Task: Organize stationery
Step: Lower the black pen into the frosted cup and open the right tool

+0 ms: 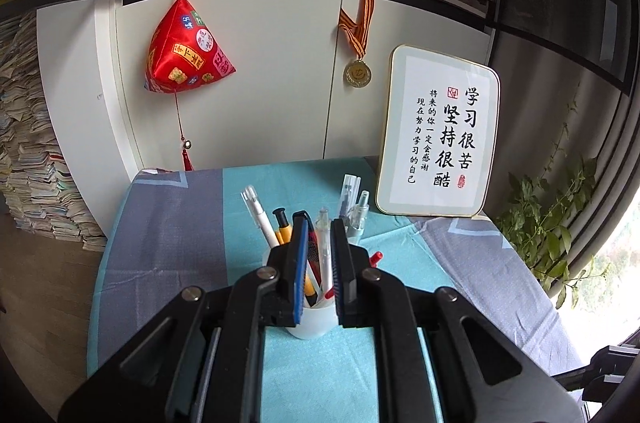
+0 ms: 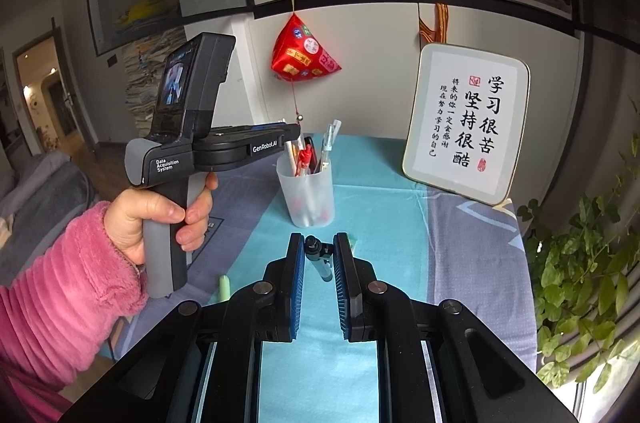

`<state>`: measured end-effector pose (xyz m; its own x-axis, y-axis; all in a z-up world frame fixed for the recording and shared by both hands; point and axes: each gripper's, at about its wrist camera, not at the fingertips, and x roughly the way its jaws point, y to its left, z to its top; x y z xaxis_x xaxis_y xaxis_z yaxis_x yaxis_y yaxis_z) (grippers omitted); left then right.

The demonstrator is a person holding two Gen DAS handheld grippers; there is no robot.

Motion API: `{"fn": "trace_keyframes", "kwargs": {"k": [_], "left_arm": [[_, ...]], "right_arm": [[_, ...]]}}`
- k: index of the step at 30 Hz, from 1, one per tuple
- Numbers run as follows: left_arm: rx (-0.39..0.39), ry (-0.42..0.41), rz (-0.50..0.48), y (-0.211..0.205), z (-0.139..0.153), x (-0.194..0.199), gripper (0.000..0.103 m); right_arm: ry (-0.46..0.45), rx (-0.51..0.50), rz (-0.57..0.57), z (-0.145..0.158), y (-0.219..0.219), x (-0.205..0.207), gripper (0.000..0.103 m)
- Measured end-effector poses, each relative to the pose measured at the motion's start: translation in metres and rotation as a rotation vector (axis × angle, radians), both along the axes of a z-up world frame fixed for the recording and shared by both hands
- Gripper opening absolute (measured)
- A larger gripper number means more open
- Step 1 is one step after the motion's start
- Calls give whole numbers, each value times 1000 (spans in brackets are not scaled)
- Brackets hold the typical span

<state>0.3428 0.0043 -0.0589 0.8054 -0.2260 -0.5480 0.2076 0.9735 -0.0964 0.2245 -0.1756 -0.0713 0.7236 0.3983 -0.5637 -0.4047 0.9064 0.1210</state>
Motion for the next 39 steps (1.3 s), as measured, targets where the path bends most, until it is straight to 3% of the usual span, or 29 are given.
{"fn": "trace_keyframes", "kwargs": {"k": [9,13,25,39], "left_arm": [[-23,-55,49,31,10,-43,13],[-6,-68,76,44,5,-62,18],[39,-55,78,52,-14,-86,18],[48,-79,76,64,-12,-100,19]], "right_arm": [[-14,-1,7,7,6,7,15],[-34,-4,26,17,14,12,15],[-109,-45,101,61,70,59,15],[-21,-82,99,32,103,118,16]]}}
